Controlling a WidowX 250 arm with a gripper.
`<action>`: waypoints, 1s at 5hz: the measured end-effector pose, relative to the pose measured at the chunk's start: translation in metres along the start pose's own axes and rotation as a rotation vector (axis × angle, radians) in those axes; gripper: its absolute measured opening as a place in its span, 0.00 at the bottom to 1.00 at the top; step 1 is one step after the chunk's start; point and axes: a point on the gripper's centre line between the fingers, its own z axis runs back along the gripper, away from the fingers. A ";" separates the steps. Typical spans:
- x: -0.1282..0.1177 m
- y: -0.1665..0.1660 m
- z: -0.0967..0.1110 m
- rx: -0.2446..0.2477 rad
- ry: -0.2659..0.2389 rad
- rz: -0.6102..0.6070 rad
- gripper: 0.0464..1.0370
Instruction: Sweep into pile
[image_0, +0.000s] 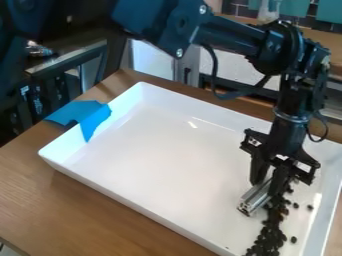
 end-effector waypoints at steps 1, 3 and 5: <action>0.005 0.042 0.017 -0.041 -0.008 0.094 0.29; 0.008 0.101 0.045 -0.068 -0.042 0.191 0.29; 0.010 0.109 0.045 -0.024 -0.058 0.209 0.29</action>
